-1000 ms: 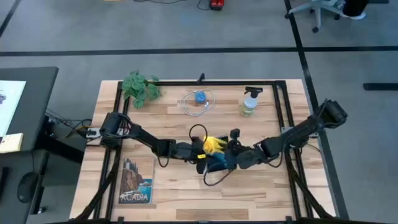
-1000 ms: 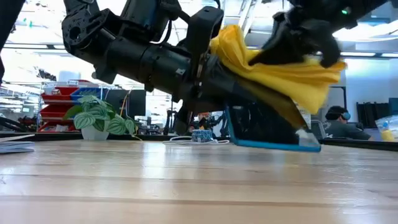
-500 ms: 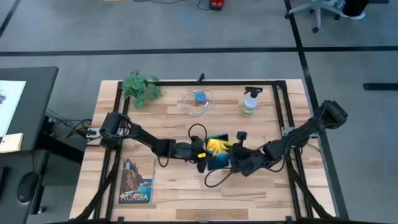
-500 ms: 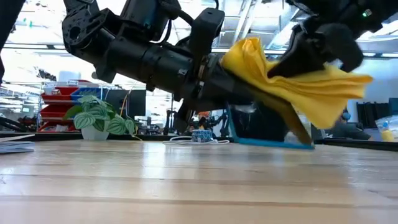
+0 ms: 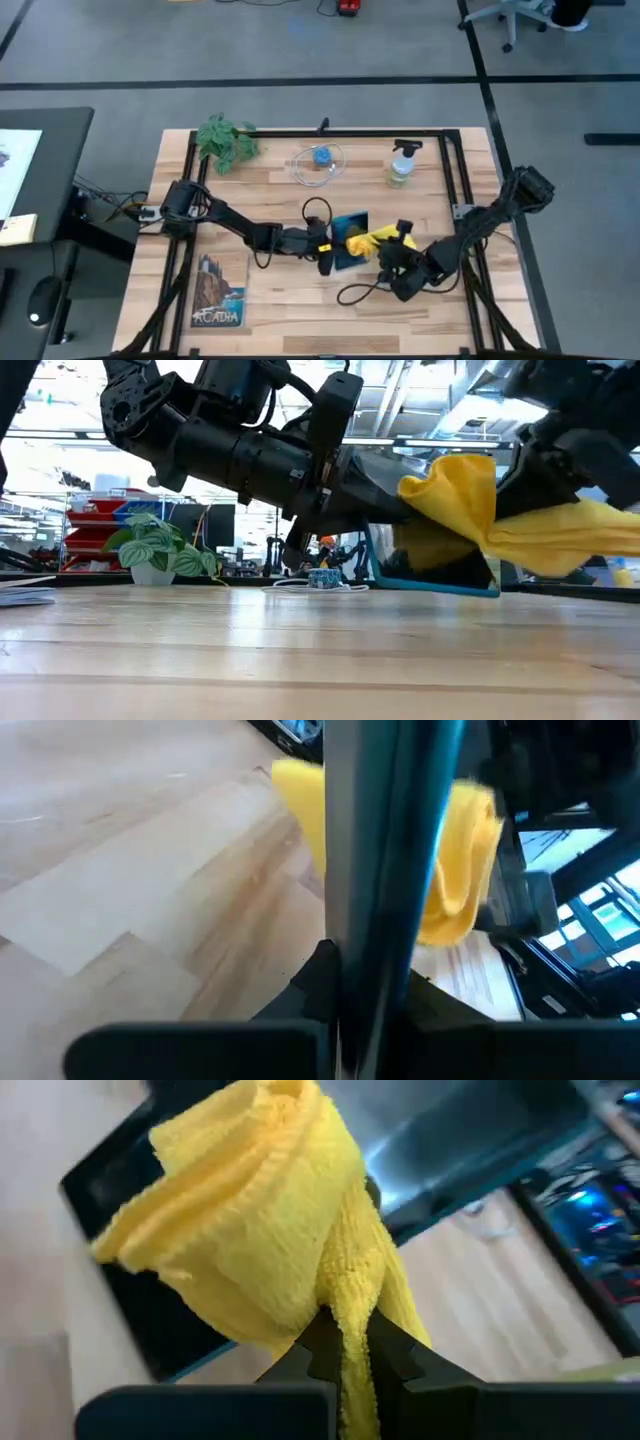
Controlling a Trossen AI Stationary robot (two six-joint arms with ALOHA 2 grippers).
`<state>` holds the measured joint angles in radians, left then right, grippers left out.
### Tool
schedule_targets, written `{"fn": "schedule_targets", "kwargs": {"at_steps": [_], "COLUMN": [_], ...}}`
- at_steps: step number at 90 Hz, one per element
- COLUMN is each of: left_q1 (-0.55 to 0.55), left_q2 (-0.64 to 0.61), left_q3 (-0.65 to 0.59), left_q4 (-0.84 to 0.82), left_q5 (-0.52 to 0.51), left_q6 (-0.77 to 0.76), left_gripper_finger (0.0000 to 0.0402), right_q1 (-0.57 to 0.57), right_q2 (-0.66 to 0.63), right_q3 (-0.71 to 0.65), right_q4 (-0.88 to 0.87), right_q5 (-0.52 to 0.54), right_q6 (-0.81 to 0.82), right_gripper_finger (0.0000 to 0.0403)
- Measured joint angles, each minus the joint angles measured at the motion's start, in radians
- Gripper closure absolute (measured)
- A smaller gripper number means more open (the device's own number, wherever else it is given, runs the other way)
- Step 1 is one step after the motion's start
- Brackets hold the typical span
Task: Apply microfiber cloth
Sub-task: Wipe the tablet with the yellow microfiber cloth
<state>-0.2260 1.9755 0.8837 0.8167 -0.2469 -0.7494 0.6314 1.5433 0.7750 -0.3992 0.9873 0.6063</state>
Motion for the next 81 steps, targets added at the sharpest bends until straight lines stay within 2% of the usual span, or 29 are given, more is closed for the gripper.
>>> {"fn": "schedule_targets", "kwargs": {"at_steps": [5, 13, 31, 42, 64, 73, 81], "left_q1": [-0.001, -0.002, 0.0, 0.001, 0.001, 0.001, -0.002], "left_q2": [0.0, 0.0, 0.0, 0.0, 0.0, 0.0, 0.0], "left_q3": [0.0, 0.0, 0.004, 0.012, 0.013, 0.013, 0.013], "left_q4": [0.001, 0.01, 0.042, 0.049, 0.035, 0.033, 0.026], "left_q5": [-0.012, -0.044, -0.134, -0.137, -0.126, -0.124, -0.124], "left_q6": [0.0, 0.001, 0.0, 0.005, -0.006, -0.007, -0.006], "left_gripper_finger": [0.0393, 0.0393, 0.0393, 0.0393, 0.0393, 0.0393, 0.0393], "right_q1": [0.007, 0.017, 0.027, 0.008, -0.061, -0.085, -0.09], "right_q2": [0.0, 0.004, 0.061, 0.09, 0.098, 0.098, 0.098], "right_q3": [0.0, 0.0, 0.001, 0.014, 0.13, 0.136, 0.136], "right_q4": [0.022, 0.069, 0.24, 0.295, 0.313, 0.281, 0.178], "right_q5": [-0.023, -0.132, -0.33, -0.328, -0.307, -0.319, -0.355], "right_q6": [-0.02, -0.081, -0.359, -0.526, -0.814, -0.836, -0.758], "right_gripper_finger": [0.0403, 0.0403, 0.0403, 0.0403, 0.0403, 0.0403, 0.0403]}}
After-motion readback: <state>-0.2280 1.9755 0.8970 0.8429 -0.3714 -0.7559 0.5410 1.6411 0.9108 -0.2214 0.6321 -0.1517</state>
